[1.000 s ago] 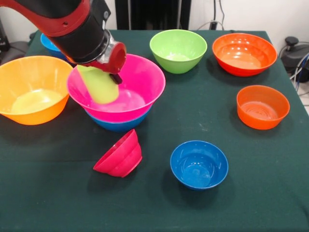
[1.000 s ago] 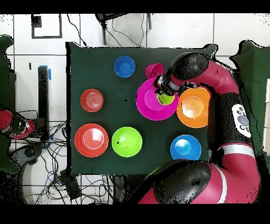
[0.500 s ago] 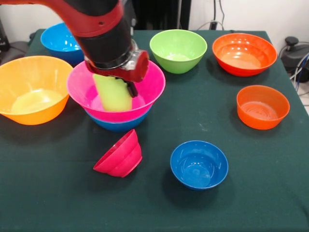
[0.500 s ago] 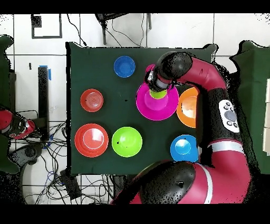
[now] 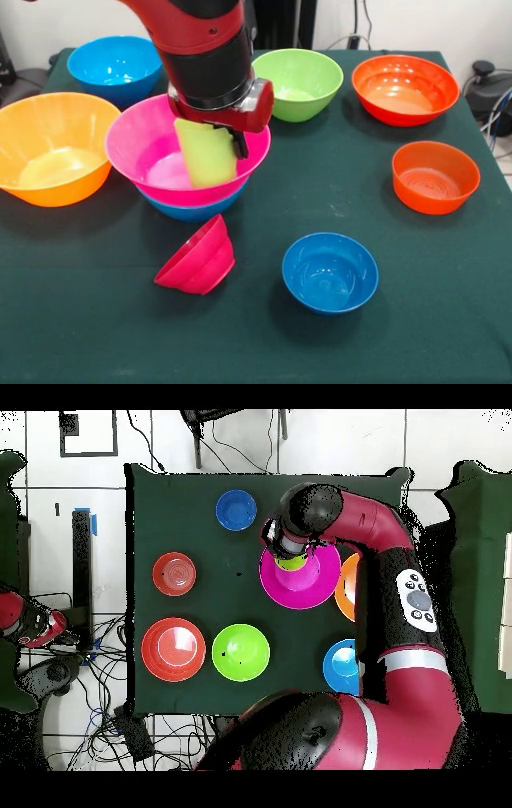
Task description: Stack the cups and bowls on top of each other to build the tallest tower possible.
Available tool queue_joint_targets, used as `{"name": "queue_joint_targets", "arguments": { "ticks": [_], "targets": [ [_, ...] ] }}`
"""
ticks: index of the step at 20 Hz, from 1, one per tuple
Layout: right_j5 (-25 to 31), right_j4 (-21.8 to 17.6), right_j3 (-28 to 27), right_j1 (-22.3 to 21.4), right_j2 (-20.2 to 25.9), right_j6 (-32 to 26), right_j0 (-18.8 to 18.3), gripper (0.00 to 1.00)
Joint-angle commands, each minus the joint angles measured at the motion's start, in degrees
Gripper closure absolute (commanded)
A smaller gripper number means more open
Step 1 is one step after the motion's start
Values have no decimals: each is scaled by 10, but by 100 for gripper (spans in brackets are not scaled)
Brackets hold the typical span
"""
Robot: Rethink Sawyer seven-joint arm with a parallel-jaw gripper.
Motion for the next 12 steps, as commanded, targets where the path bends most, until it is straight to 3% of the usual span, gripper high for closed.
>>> {"name": "queue_joint_targets", "arguments": {
  "ticks": [1, 12],
  "targets": [
    [35, -54, 34, -14, -37, -4, 24, 100],
    [53, -49, 20, -10, -55, -17, 31, 100]
  ]
}}
